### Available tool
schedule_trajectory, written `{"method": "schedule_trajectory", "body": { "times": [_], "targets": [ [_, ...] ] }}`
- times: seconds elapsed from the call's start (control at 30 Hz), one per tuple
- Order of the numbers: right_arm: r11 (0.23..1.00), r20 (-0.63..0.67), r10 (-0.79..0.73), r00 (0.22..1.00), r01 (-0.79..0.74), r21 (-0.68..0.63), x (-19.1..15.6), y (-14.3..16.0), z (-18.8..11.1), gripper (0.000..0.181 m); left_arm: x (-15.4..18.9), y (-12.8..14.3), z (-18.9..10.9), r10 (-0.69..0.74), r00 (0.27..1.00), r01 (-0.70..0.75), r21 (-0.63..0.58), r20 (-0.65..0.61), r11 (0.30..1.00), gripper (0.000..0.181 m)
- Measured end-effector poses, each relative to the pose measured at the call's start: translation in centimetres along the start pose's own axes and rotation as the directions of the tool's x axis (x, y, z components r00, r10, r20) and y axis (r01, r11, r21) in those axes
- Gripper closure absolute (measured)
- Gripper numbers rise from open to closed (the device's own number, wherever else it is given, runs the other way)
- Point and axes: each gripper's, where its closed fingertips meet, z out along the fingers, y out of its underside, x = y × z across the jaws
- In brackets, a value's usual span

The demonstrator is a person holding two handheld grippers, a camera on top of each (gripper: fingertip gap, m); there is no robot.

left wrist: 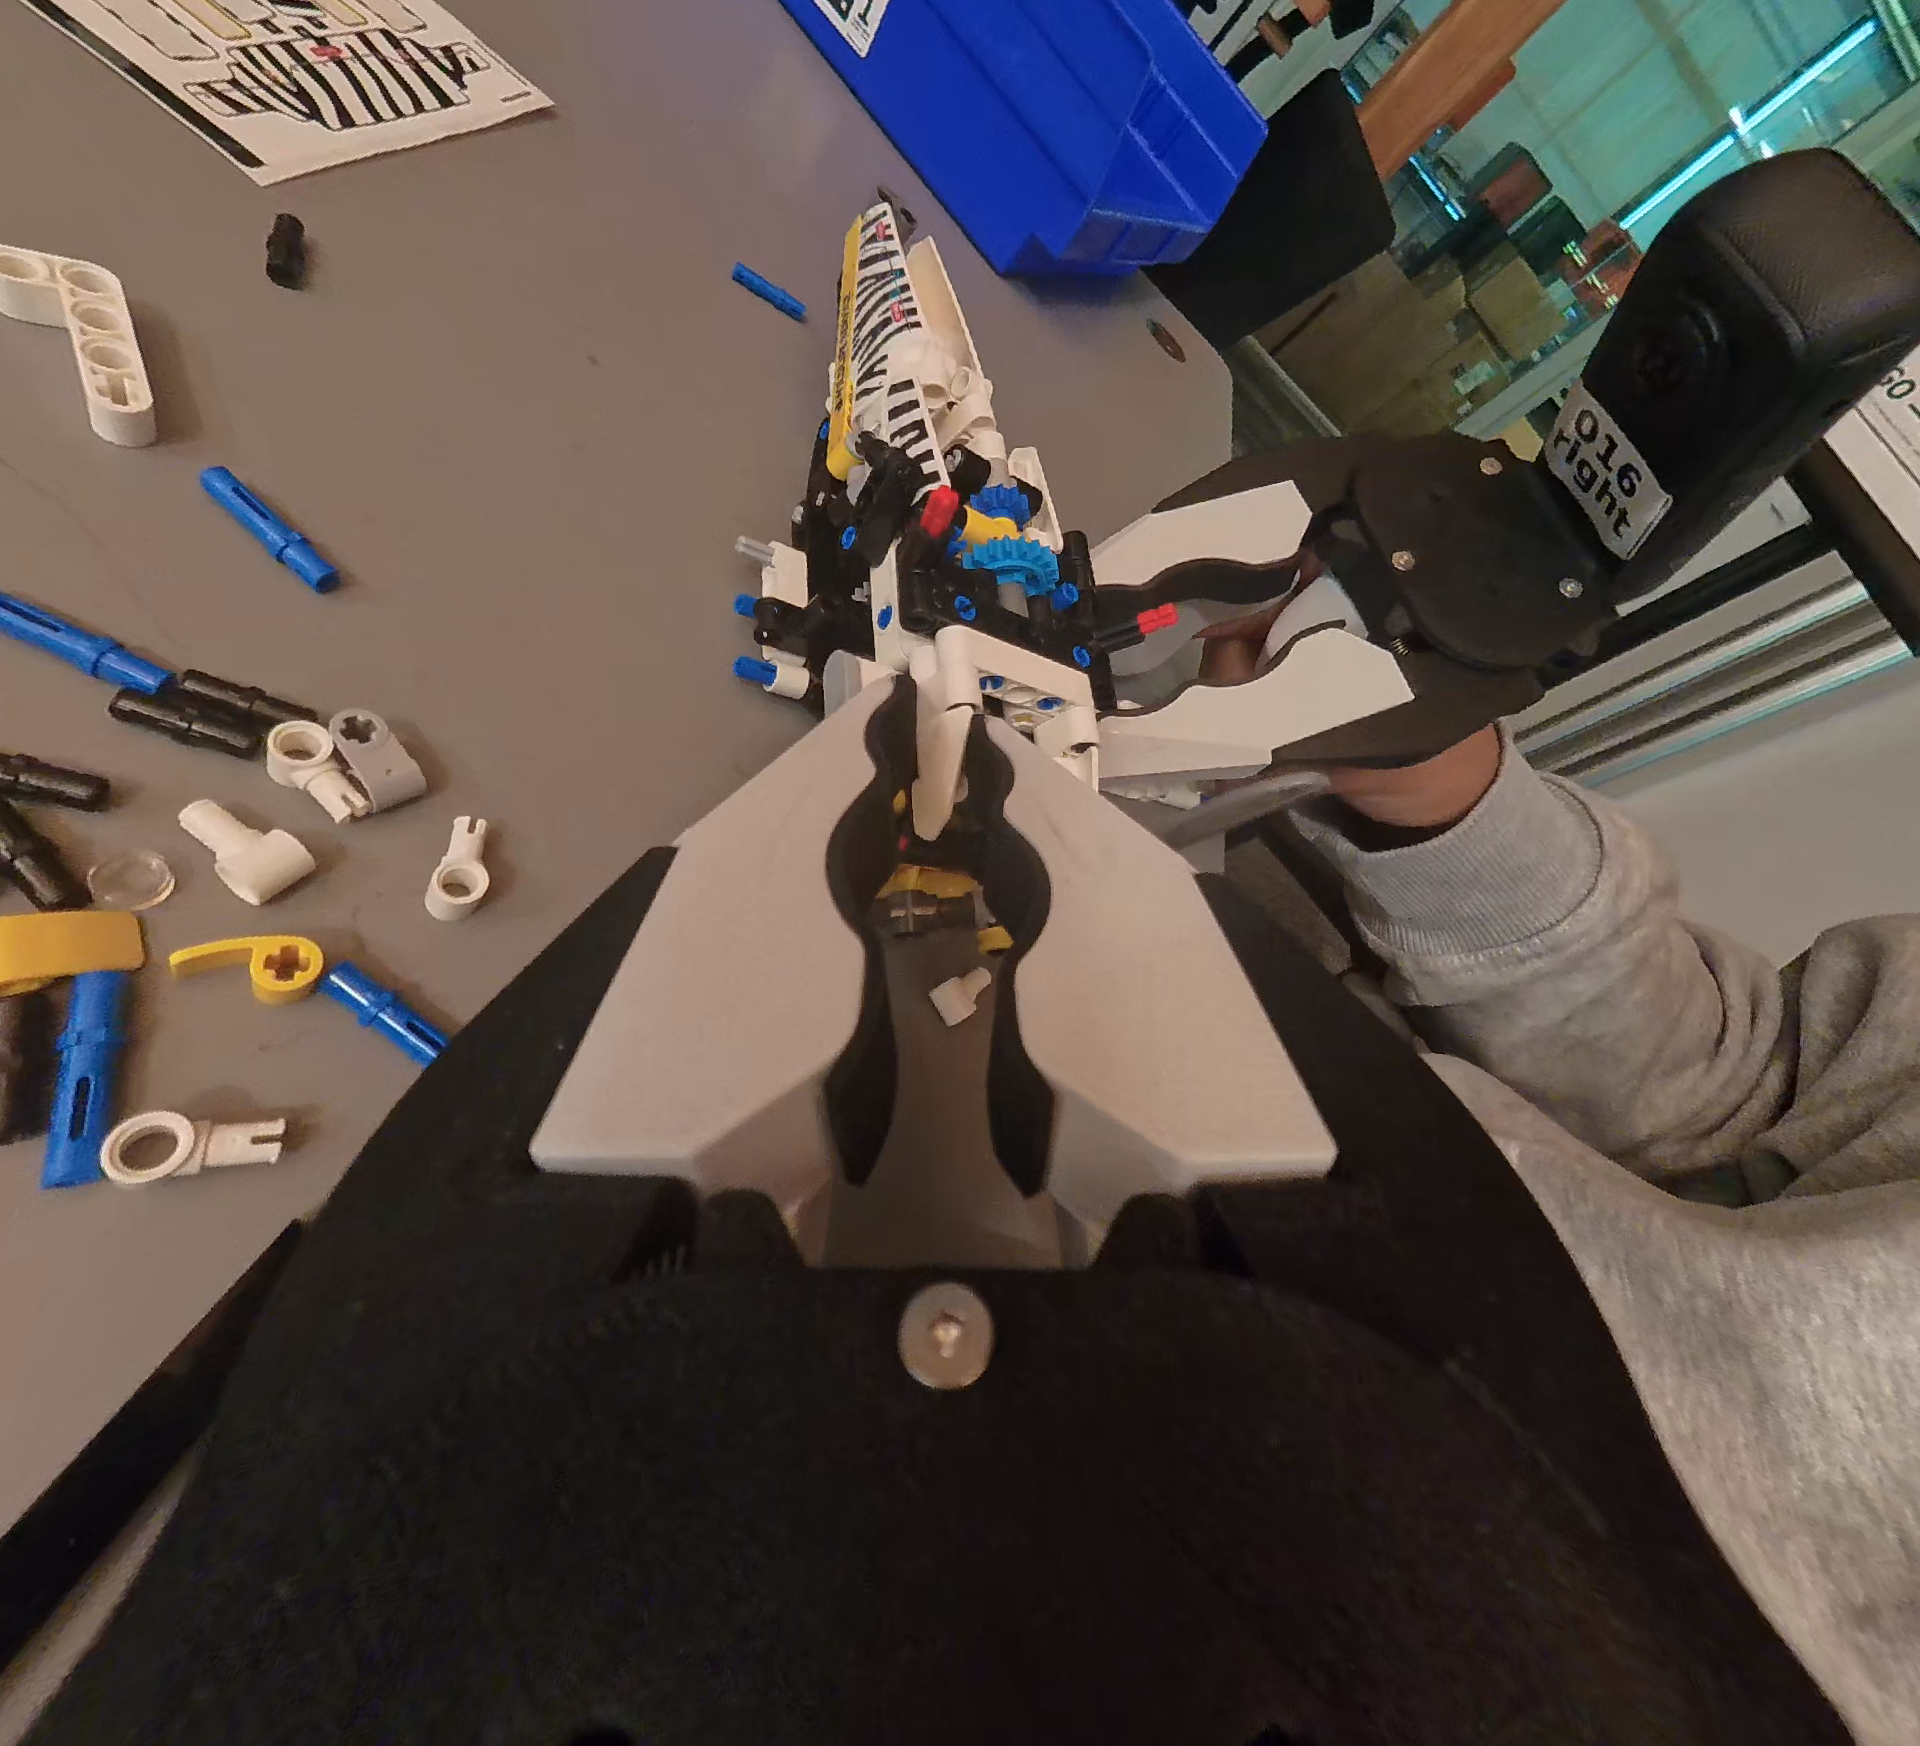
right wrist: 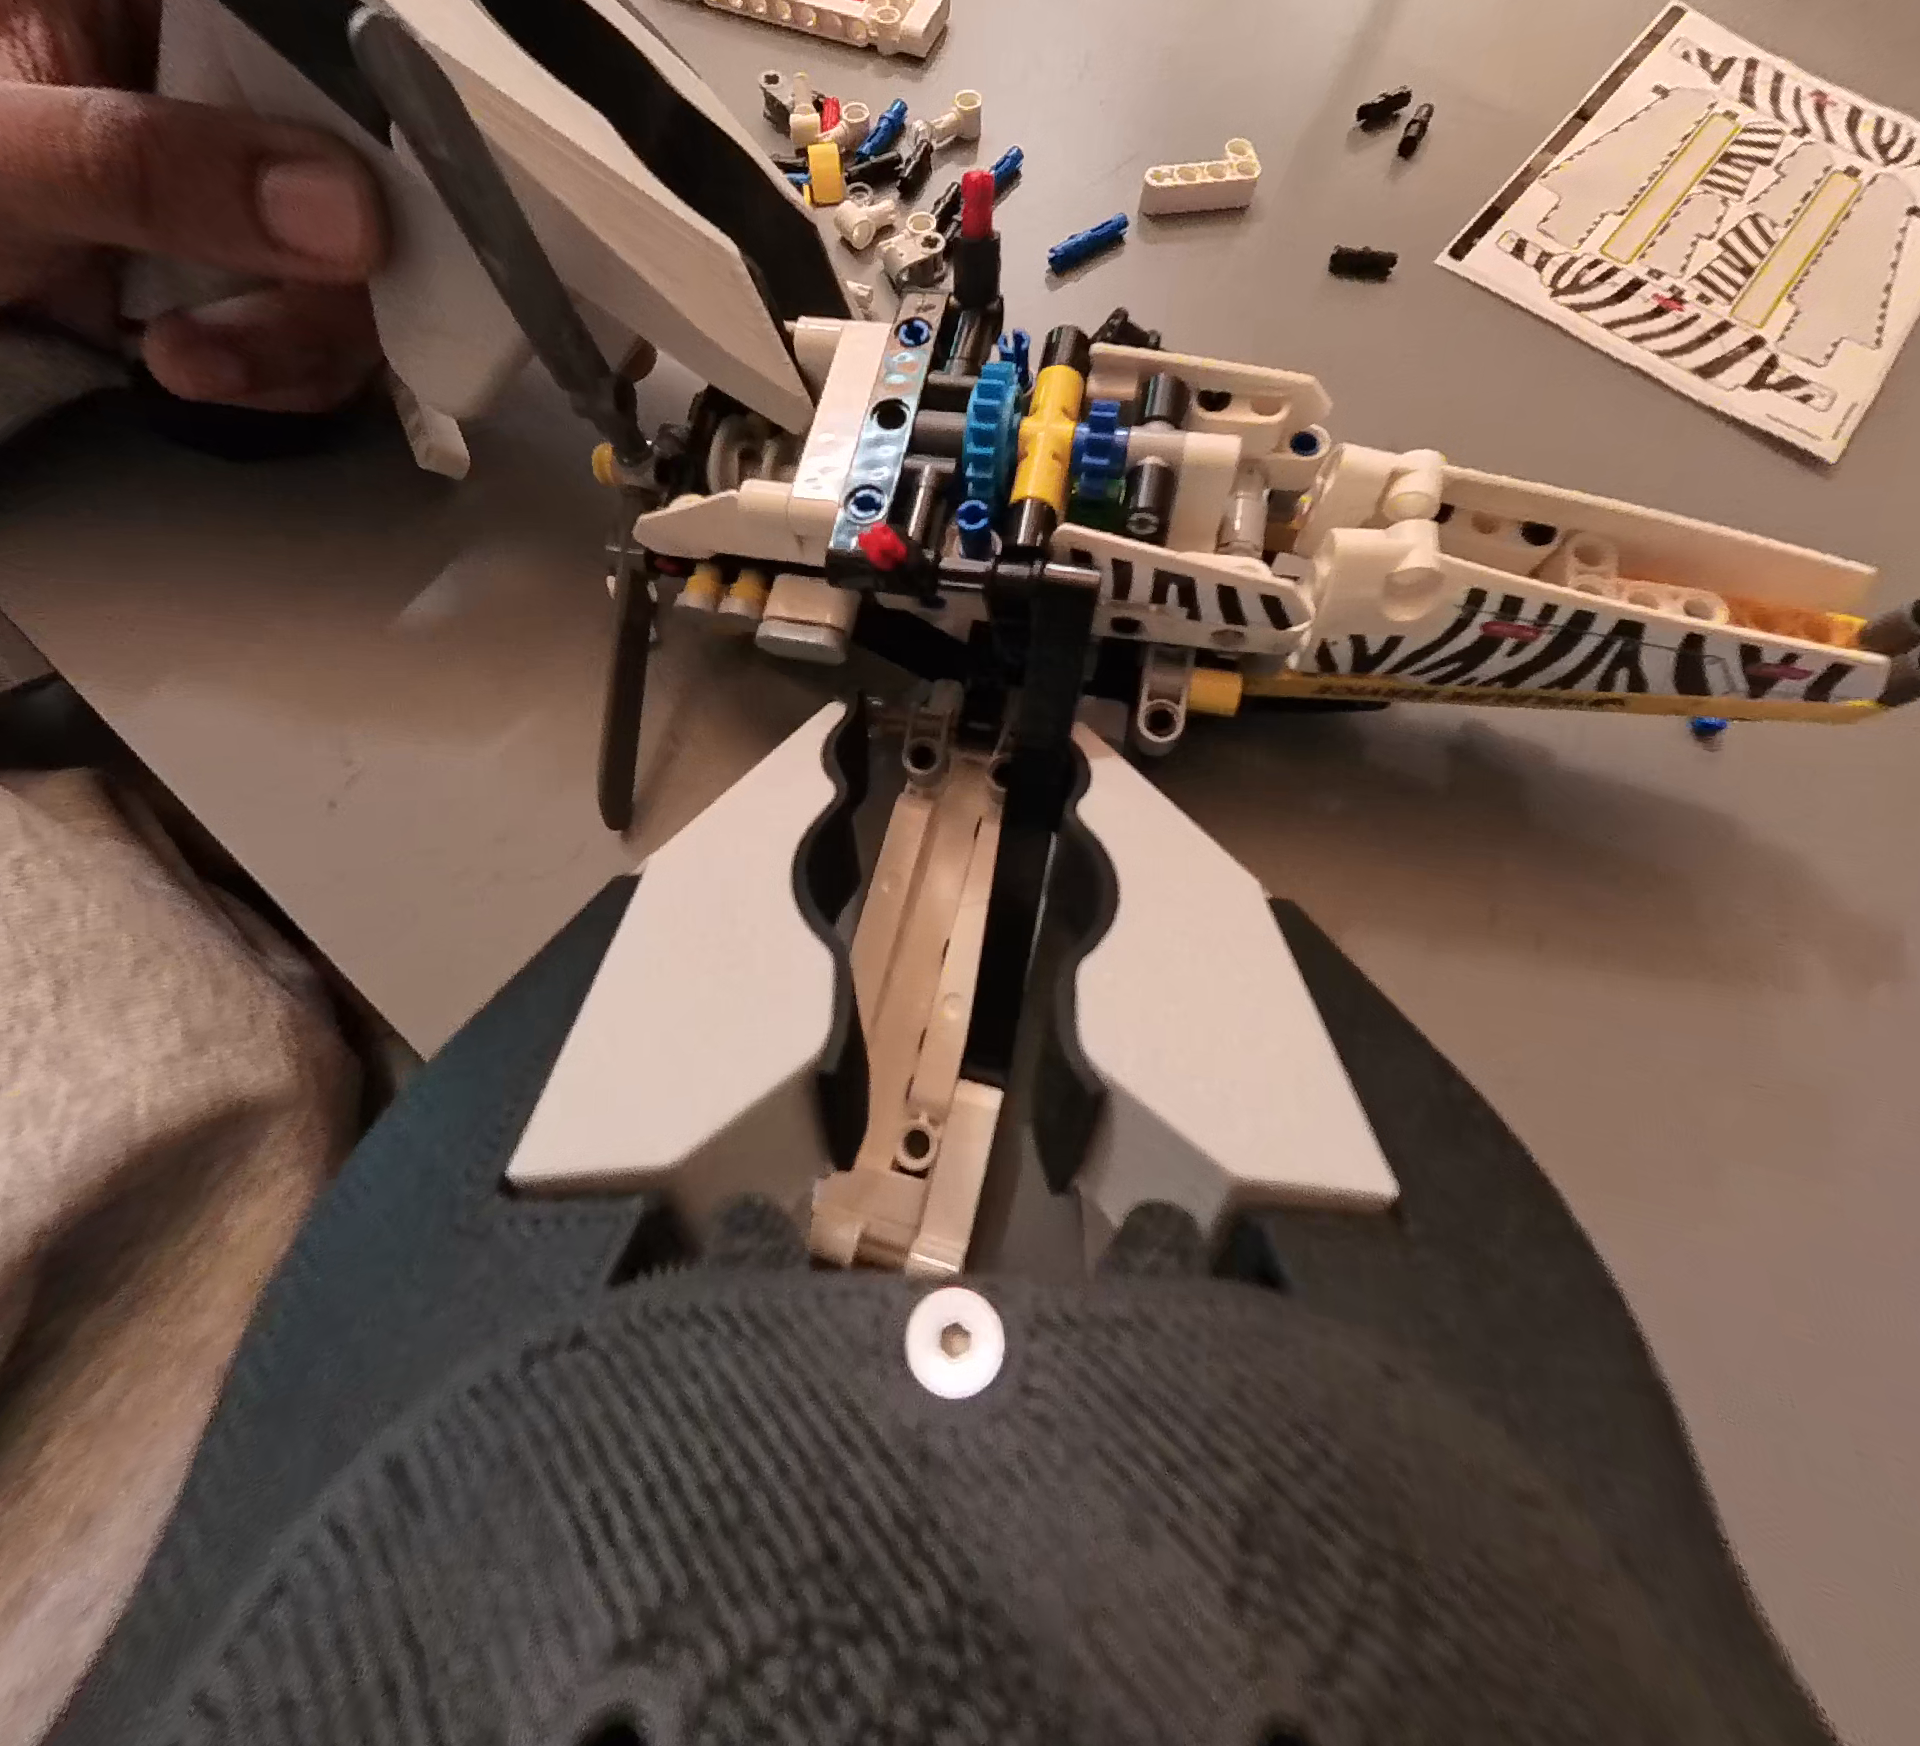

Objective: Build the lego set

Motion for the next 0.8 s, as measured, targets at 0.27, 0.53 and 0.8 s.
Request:
{"method": "schedule_trajectory", "body": {
  "times": [0.27, 0.53, 0.8],
  "targets": [
    [1.0, -0.021, -0.015, 1.0, 0.015, 0.002, -0.1, -0.04, 0.08, 0.15, -0.09, -0.04, -0.1, -0.007, 1.0, 0.007, 0.001, -0.003, 1.0, 0.173],
    [0.999, -0.017, 0.041, 0.999, -0.041, 0.014, -0.08, -0.14, 0.11, 0.148, 0.0, -0.12, -0.18, 0.007, 1.0, -0.007, 0.002, -0.006, 1.0, 0.173],
    [0.999, -0.069, 0.038, 0.997, -0.037, 0.012, -0.36, -0.11, 0.17, 0.145, -0.13, -0.38, -0.43, 0.001, 1.0, -0.001, 0.012, -0.016, 1.0, 0.173]
  ]
}}
